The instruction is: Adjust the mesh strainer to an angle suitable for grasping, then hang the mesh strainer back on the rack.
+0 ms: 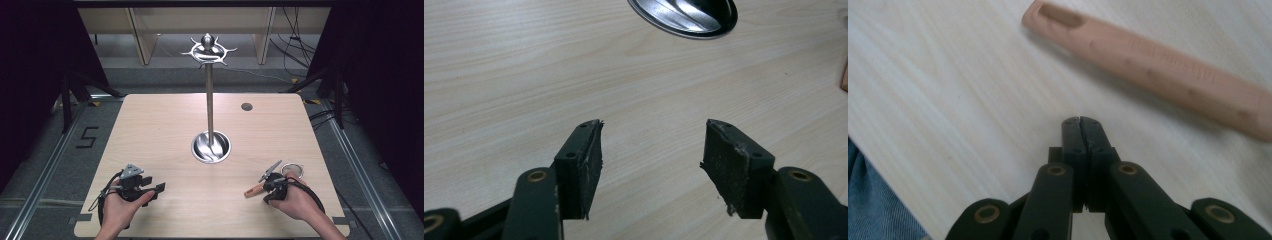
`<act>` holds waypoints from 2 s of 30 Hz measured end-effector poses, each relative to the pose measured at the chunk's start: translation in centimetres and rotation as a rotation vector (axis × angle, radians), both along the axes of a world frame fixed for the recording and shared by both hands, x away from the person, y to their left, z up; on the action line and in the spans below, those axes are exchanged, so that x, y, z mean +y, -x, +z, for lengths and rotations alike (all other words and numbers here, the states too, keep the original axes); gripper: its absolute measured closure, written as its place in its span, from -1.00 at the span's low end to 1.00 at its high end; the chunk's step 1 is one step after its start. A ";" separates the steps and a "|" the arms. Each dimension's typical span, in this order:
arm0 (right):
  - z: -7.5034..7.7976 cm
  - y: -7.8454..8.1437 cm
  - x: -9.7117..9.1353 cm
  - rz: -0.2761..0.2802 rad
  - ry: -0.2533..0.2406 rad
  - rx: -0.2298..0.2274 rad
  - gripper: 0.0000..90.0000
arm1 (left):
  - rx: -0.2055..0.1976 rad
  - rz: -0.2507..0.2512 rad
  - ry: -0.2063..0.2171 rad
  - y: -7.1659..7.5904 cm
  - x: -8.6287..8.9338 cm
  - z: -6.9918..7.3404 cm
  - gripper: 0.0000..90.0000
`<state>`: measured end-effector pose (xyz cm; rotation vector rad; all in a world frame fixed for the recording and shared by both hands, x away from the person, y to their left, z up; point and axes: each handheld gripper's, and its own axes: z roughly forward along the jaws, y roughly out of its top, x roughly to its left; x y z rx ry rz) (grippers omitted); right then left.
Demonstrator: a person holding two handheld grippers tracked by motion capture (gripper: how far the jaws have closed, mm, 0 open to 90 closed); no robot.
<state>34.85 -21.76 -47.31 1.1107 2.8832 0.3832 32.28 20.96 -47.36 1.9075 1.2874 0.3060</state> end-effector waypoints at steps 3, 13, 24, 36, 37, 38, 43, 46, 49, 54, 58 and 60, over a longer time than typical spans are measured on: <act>-0.3 -0.8 0.5 -0.012 0.002 0.008 1.00 | -0.001 -0.006 -0.004 0.0 0.1 0.1 -0.12; -0.4 -2.6 2.6 -0.015 -0.021 0.004 1.00 | -0.002 -0.003 0.002 -0.1 0.1 0.1 -0.12; -0.6 -5.1 4.1 -0.044 -0.067 -0.008 1.00 | -0.002 -0.006 0.001 -0.2 0.1 0.1 -0.12; -0.5 -6.9 4.6 -0.068 -0.096 -0.014 0.87 | 0.002 -0.009 0.004 -0.5 0.0 0.0 -0.12; -0.4 -6.8 4.5 -0.055 -0.099 -0.031 0.82 | 0.006 -0.007 0.008 -0.5 0.0 0.0 -0.12; -0.2 -6.6 4.5 -0.053 -0.094 -0.024 0.77 | 0.005 -0.007 0.008 -0.5 0.0 0.0 -0.12; 1.1 -5.6 3.5 -0.017 -0.111 -0.069 0.49 | 0.002 -0.016 0.010 -0.3 0.0 0.0 -0.12; 2.1 -5.2 2.3 0.019 -0.103 -0.103 0.38 | 0.002 -0.009 0.008 -0.2 0.0 0.0 -0.12; 2.8 -5.2 0.9 0.059 -0.076 -0.114 0.19 | 0.005 -0.008 0.002 -0.2 0.0 0.0 -0.12; 2.9 -6.1 -1.3 0.131 0.002 -0.118 0.02 | 0.006 -0.002 0.000 -0.3 0.0 0.0 -0.12; 2.3 -6.9 -2.1 0.173 0.070 -0.095 -0.02 | 0.002 -0.003 -0.001 -0.3 0.0 0.0 -0.12; 2.1 -7.0 -2.3 0.180 0.084 -0.087 -0.02 | 0.011 -0.005 0.002 -0.3 0.0 -0.1 -0.13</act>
